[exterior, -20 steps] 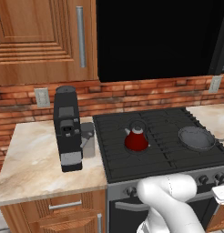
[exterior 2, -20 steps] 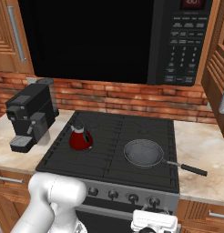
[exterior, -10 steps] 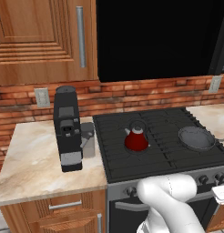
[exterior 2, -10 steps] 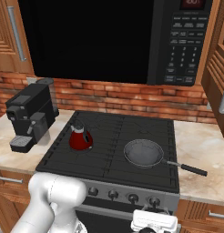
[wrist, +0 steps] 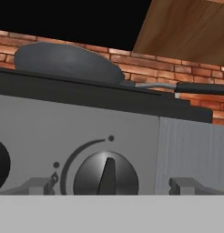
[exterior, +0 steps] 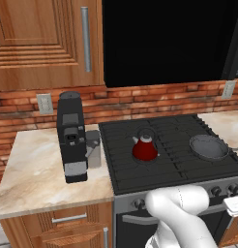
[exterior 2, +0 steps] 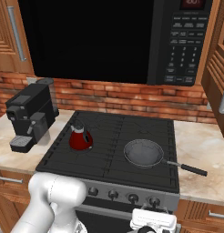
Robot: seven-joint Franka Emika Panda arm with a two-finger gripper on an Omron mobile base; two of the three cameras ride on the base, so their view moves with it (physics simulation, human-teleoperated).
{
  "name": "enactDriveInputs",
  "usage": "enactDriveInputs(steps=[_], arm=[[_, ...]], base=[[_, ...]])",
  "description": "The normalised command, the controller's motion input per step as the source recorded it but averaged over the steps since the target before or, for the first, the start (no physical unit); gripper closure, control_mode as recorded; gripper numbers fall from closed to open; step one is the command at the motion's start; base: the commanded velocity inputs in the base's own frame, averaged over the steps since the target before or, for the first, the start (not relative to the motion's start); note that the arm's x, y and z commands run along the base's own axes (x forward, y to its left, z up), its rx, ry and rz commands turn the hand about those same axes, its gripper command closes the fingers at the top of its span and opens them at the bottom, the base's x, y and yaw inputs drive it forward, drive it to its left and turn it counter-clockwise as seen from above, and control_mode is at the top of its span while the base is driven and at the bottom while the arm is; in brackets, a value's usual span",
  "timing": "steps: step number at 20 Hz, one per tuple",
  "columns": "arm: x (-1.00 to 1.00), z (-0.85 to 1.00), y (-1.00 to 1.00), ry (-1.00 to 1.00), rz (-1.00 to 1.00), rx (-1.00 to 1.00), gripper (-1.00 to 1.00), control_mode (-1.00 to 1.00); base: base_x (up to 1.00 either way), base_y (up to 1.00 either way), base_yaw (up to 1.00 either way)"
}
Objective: Pick the pan from the cabinet and place it on the stove. Then turn on the stove burner for the pan.
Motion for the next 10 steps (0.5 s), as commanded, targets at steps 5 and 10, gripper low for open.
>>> enactDriveInputs(steps=[5,10], arm=[[0.09,0.0,0.09,0.0,-0.01,0.0,-1.0,-1.0],[0.12,0.0,0.03,0.0,-0.01,0.0,-1.0,-1.0]], base=[[0.0,0.0,0.0],[0.0,0.0,0.0]])
